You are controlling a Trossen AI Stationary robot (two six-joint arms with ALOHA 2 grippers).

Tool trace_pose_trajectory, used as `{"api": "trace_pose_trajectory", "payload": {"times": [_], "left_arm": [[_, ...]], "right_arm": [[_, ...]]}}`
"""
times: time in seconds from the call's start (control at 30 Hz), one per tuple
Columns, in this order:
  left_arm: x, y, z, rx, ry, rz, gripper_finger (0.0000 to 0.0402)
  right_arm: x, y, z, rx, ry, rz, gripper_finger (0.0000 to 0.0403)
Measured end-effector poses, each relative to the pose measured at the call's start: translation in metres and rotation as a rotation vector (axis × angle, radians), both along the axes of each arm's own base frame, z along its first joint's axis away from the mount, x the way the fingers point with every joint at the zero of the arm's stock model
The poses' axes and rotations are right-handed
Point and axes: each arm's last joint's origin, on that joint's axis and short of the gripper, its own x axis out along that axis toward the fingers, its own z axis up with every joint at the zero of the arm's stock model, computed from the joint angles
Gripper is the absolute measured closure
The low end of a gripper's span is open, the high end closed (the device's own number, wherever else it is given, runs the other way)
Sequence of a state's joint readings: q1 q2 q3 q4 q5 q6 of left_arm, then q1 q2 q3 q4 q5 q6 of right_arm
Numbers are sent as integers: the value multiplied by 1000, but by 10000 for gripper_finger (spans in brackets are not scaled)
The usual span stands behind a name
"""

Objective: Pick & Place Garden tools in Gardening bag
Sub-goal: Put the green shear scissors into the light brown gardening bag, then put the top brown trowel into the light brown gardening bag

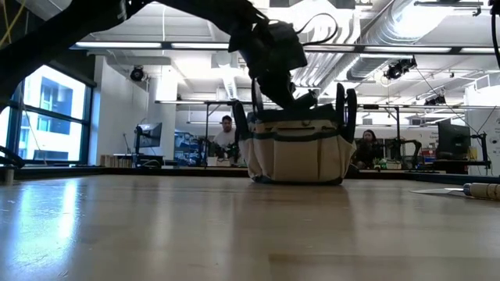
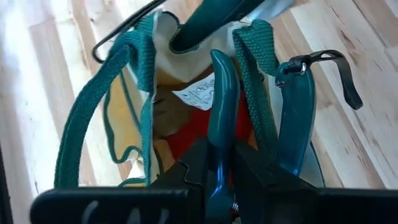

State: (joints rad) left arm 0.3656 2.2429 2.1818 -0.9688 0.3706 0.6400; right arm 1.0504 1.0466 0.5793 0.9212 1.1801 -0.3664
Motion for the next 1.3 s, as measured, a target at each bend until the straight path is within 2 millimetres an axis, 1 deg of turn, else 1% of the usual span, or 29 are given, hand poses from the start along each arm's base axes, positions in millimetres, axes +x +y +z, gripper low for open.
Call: {"api": "trace_pose_trajectory", "payload": {"times": [0.47, 0.63, 0.7, 0.83, 1.03, 1.13, 1.23, 1.3], "left_arm": [[-4, -1, -2, 5, 47, -8, 362], [-4, -1, -3, 20, 53, -7, 326], [-4, 0, -3, 26, 47, -7, 318], [-2, 1, -2, 38, 25, -5, 313], [-1, 3, -1, 108, 29, 38, 311], [-2, 4, 8, 147, 8, 77, 310], [-7, 2, 29, 203, -54, 103, 309], [-11, -1, 46, 236, -100, 121, 309]], "right_arm": [[0, 0, 0, -1, 1, 0, 190], [0, 0, 0, 3, 0, 0, 190], [0, 0, 0, 3, 0, 0, 190], [0, 0, 0, 3, 0, 0, 190], [0, 0, -1, -6, 7, 1, 190], [1, 1, -2, -16, 13, 1, 190], [1, 1, -3, -33, 23, -1, 190], [1, 1, -6, -63, 54, -37, 190]]}}
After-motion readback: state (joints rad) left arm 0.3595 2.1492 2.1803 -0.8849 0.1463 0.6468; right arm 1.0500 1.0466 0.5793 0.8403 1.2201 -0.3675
